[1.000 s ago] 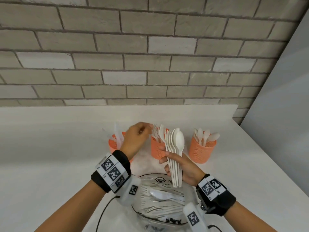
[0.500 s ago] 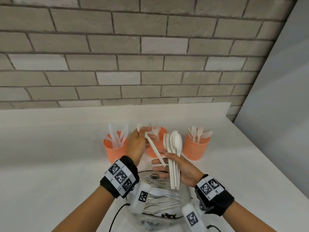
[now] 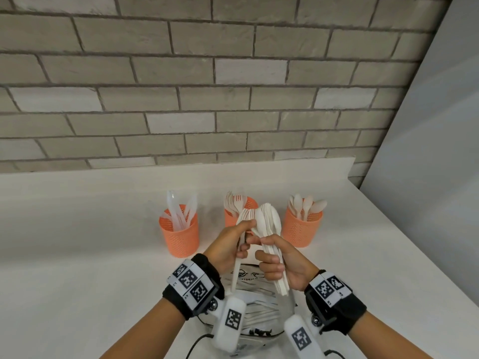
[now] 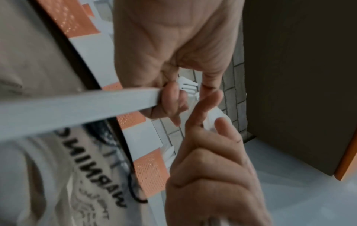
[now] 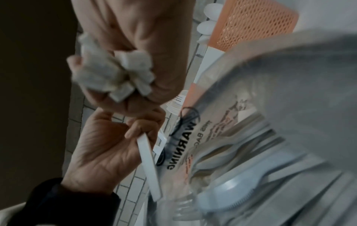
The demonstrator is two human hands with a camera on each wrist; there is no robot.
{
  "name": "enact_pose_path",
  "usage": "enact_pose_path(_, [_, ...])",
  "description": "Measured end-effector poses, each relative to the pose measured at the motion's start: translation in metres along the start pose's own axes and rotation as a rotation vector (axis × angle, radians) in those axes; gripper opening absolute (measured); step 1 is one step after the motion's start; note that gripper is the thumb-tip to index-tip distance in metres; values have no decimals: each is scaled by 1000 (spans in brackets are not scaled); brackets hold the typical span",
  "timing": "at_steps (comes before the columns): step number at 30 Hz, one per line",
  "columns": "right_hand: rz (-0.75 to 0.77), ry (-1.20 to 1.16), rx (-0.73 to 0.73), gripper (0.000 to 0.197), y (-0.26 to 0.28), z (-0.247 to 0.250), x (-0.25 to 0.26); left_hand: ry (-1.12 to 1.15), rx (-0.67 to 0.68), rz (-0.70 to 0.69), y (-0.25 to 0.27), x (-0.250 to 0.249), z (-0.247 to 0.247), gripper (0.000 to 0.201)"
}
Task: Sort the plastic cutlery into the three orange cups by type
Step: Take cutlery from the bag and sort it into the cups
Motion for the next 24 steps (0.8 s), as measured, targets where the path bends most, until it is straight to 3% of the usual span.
enact_pose_path(3, [2, -2, 10, 30, 1, -4, 1, 82, 57, 23, 3, 3, -7, 15])
enact_pose_path(6, [9, 86, -96, 17, 3, -3, 1, -7, -10, -25, 2, 2, -4, 21])
enact_pose_path(9, [28, 253, -199, 20, 3, -2, 2, -173, -76, -118, 2, -1, -2, 26])
enact_pose_path(13, [46, 302, -210, 25, 3, -1, 4, -261, -230, -243, 0, -8, 7, 29])
enact_pose_path(19, [53, 370, -250, 26, 8, 10, 8, -93, -431, -359, -4, -29, 37, 31])
enact_pose_path(24, [111, 391, -332, 25, 6, 18, 8, -119, -429, -352, -1, -41, 41, 18])
Point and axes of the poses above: each hand's wrist, its own y-axis away from the middle knuckle, its own z-axis out of the back of the hand, x = y × z, the point moved 5 cm from there along -y, towards the middle knuckle, and after that the axes turned 2 degrees about -z, right-handed, at the moved point
